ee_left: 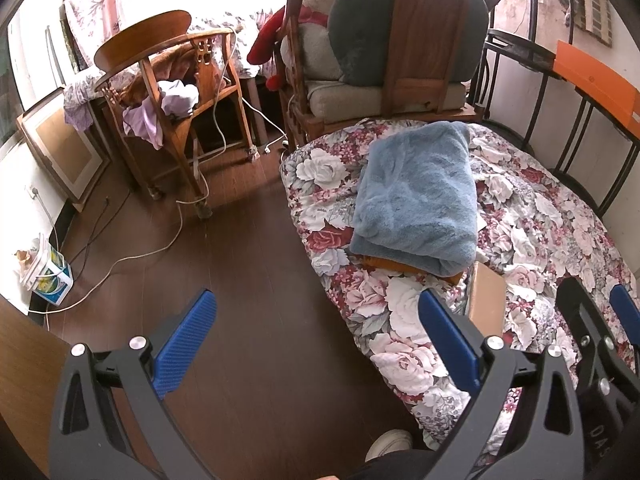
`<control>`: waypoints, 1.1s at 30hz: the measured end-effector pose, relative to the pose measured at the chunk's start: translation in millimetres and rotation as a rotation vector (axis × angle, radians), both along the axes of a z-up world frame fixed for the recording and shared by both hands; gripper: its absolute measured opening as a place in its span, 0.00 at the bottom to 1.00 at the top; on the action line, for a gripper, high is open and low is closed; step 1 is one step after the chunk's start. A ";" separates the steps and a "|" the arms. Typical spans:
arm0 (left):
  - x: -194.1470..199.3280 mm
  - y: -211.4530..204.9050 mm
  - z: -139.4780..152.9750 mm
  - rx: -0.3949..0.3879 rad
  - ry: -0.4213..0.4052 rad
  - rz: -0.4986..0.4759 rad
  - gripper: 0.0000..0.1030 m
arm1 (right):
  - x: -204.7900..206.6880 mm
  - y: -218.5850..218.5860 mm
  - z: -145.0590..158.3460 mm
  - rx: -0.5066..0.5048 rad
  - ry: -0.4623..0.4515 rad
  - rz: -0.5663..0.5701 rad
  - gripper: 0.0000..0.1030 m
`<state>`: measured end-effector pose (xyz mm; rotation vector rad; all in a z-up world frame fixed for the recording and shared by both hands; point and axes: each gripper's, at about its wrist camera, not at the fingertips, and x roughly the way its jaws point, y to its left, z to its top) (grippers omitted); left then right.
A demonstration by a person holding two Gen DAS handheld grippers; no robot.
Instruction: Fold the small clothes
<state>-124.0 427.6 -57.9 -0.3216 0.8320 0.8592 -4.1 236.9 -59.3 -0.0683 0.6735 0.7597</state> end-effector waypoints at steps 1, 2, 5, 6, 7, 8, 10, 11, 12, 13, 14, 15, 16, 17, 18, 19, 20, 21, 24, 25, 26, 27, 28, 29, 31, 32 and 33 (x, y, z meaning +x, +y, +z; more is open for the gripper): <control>0.1 0.1 0.0 0.000 0.000 0.000 0.96 | 0.1 0.1 0.0 0.001 0.000 0.000 0.97; 0.0 0.2 0.1 0.001 0.001 0.000 0.96 | 0.0 -0.1 0.0 0.000 -0.001 0.000 0.97; -0.3 0.5 0.4 0.002 0.001 -0.001 0.96 | 0.1 -0.1 0.0 0.000 0.000 0.000 0.97; 0.3 0.8 0.3 0.002 0.000 -0.001 0.96 | 0.1 -0.1 0.0 0.000 0.000 0.000 0.97; 0.6 1.0 0.3 0.001 0.000 -0.003 0.96 | 0.7 0.3 -0.3 -0.001 0.000 0.000 0.97; 0.5 1.0 0.3 0.000 0.001 -0.003 0.96 | 0.2 0.0 0.0 -0.001 0.000 -0.001 0.97; -0.2 0.8 0.4 0.001 0.001 -0.002 0.96 | 0.8 0.3 0.0 0.000 0.000 -0.001 0.97; 0.3 1.0 0.4 0.001 0.001 -0.001 0.96 | 0.7 0.3 0.0 0.001 0.000 -0.001 0.97; 0.5 1.0 0.5 0.000 0.000 -0.002 0.96 | 0.3 0.0 0.0 0.000 0.000 -0.001 0.97; 0.5 1.0 0.5 0.000 0.001 -0.002 0.96 | 0.6 0.2 -0.2 0.000 0.000 -0.001 0.97; 0.2 1.0 0.5 0.001 0.002 -0.001 0.96 | 0.4 0.0 -0.1 0.000 0.001 -0.001 0.97; 0.4 1.1 0.6 0.000 0.001 -0.001 0.96 | 0.4 0.0 0.0 0.000 0.000 -0.001 0.97; 0.5 1.3 0.6 -0.001 0.001 -0.002 0.96 | 0.6 0.1 -0.1 0.000 0.000 -0.001 0.97; 0.5 1.3 0.7 -0.001 0.001 -0.002 0.96 | 0.6 0.1 0.0 0.000 0.000 -0.001 0.97; 0.3 1.3 0.8 -0.001 0.002 -0.002 0.96 | 0.6 0.1 0.0 0.000 0.000 -0.001 0.97; 0.7 1.3 0.8 0.000 0.002 -0.001 0.96 | 0.8 0.2 0.0 0.000 0.000 -0.001 0.97; 0.7 1.6 0.8 0.000 0.001 -0.002 0.96 | 1.0 0.2 0.0 0.001 0.000 -0.001 0.97; 1.0 1.8 0.9 -0.001 0.000 -0.002 0.96 | 0.7 -0.1 0.1 0.000 0.000 -0.001 0.97; 0.7 2.2 1.3 -0.001 -0.002 -0.003 0.96 | 0.8 -0.1 0.2 0.000 0.000 -0.001 0.97; 0.8 2.5 1.5 -0.004 -0.008 -0.008 0.96 | 1.0 -0.1 0.2 0.001 0.001 -0.001 0.97; 1.1 2.7 0.8 -0.009 -0.014 -0.019 0.96 | 0.9 -0.3 0.3 0.002 0.000 -0.002 0.97; 0.4 2.8 -0.3 -0.016 -0.019 -0.031 0.96 | 1.0 -0.7 0.5 0.004 0.000 -0.004 0.97; -1.7 2.2 -3.2 -0.019 -0.022 -0.038 0.96 | 1.0 -1.4 0.5 0.006 0.001 -0.003 0.97; -2.6 1.2 -5.1 -0.013 -0.021 -0.049 0.96 | 0.8 -0.9 0.1 0.007 0.002 -0.004 0.97; -4.4 -3.6 -6.3 0.038 -0.006 -0.030 0.96 | 0.9 1.1 -0.5 0.007 0.000 -0.008 0.97; -4.3 -6.6 -6.8 0.067 0.003 -0.021 0.96 | 1.0 1.4 -0.6 0.005 0.000 -0.007 0.97; -4.3 -9.2 -7.3 0.081 0.008 -0.021 0.96 | 1.9 0.7 0.0 0.006 -0.001 -0.013 0.97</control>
